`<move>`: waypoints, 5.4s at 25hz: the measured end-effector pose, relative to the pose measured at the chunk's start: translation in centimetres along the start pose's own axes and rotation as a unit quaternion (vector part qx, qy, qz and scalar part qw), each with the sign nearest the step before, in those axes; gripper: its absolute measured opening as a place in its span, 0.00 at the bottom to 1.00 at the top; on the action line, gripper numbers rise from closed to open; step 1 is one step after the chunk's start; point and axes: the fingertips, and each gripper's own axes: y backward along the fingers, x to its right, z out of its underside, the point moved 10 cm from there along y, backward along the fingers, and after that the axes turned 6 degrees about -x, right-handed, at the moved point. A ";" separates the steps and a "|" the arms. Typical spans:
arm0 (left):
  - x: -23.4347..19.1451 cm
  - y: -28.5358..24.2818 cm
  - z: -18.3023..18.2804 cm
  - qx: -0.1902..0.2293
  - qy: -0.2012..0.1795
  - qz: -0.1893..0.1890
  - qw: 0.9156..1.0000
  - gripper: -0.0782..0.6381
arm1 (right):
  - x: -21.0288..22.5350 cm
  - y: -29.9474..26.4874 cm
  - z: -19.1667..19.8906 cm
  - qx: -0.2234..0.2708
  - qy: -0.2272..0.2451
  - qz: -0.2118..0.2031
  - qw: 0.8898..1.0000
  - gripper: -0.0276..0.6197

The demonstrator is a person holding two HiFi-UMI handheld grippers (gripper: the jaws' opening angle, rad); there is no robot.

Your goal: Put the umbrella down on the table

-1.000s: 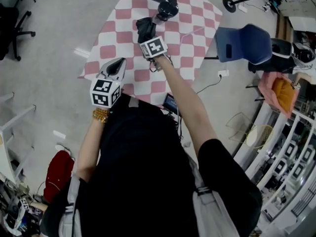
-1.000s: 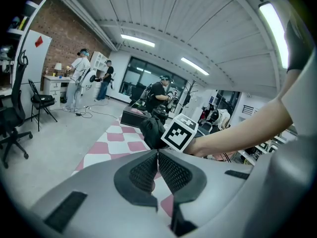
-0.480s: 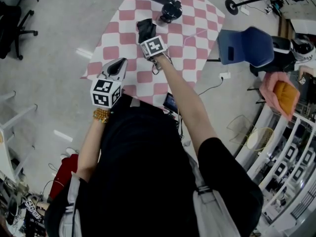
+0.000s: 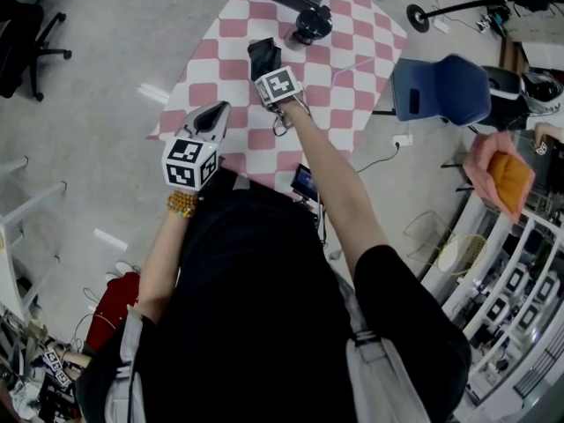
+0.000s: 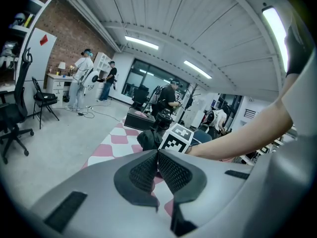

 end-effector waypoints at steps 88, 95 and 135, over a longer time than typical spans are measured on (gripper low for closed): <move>2.6 0.3 -0.5 -0.018 -0.052 0.022 0.998 0.13 | -0.7 9.7 1.4 0.135 -0.030 -0.063 0.988 0.44; 3.8 -0.4 -1.6 -0.018 -0.075 0.034 0.996 0.13 | -0.8 12.4 2.4 0.174 -0.042 -0.066 0.982 0.44; 13.2 -0.9 -8.5 0.039 -0.192 0.088 0.977 0.13 | -2.4 34.7 9.2 0.472 -0.034 0.063 0.879 0.15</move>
